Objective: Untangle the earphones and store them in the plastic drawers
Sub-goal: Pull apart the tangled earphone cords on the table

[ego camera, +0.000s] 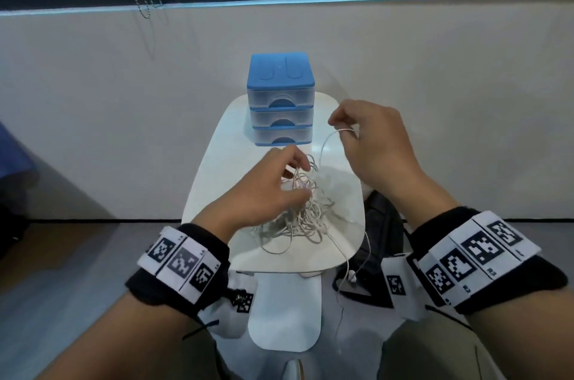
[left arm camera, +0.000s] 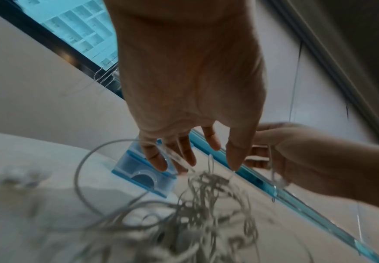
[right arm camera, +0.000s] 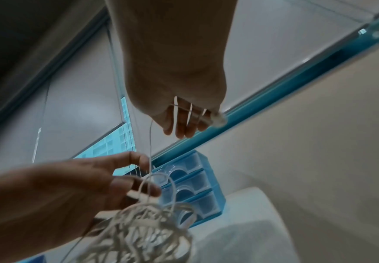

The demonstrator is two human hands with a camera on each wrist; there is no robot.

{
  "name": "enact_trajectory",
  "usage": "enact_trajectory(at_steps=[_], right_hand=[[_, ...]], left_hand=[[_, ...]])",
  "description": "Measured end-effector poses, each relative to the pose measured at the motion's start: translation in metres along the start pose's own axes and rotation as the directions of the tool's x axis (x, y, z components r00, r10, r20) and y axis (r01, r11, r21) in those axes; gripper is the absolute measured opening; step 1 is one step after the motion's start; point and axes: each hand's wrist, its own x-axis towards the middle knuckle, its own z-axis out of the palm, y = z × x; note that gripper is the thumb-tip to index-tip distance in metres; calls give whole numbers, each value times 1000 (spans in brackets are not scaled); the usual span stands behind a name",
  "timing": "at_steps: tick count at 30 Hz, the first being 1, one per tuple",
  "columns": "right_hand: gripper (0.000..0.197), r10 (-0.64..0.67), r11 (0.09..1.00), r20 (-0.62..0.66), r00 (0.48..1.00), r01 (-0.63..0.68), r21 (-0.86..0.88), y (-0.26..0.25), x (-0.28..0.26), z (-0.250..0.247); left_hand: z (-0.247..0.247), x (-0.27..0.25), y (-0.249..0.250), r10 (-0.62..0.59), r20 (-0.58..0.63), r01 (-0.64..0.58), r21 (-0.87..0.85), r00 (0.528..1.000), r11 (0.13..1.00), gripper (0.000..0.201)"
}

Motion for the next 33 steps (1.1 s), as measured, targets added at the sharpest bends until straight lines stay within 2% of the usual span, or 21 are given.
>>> enact_trajectory(at_steps=[2, 4, 8, 11, 14, 18, 22, 27, 30, 33], right_hand=[[26, 73, 994, 107, 992, -63, -95, 7, 0, -9], [31, 175, 982, 244, 954, -151, -113, 10, -3, -15], [31, 246, 968, 527, 813, -230, -97, 6, -12, -24], [20, 231, 961, 638, 735, -274, -32, -2, -15, -28], [4, 185, 978, 632, 753, -207, -40, -6, -15, -18], [9, 170, 985, 607, 777, -137, -100, -4, -19, -2], [18, 197, 980, 538, 820, -173, -95, 3, -23, -1], [18, 169, 976, 481, 860, -213, 38, -1, -32, 2], [14, 188, 952, 460, 868, -277, 133, -4, -36, 11], [17, 211, 932, 494, 844, -326, 158, -4, -39, 20]], left_hand=[[7, -5, -6, 2, 9, -2, 23, 1000, 1000, 34], [9, -10, -9, -21, 27, 21, 2, 999, 1000, 41], [2, -17, -11, -37, 90, 36, 12, 995, 999, 65], [0, -17, -11, -45, 2, 45, 53, 999, 998, 68], [1, -14, -8, -57, -44, 59, 25, 997, 998, 56], [0, -10, -5, -42, -73, 45, 35, 996, 998, 35], [-7, -11, 3, -48, -133, 40, -63, 990, 997, 17], [-10, -18, 11, -17, -172, -15, -182, 985, 983, 17], [-9, -26, 20, -19, -139, -25, -307, 990, 951, 17], [-7, -29, 19, -68, -119, 15, -401, 991, 916, 38]])
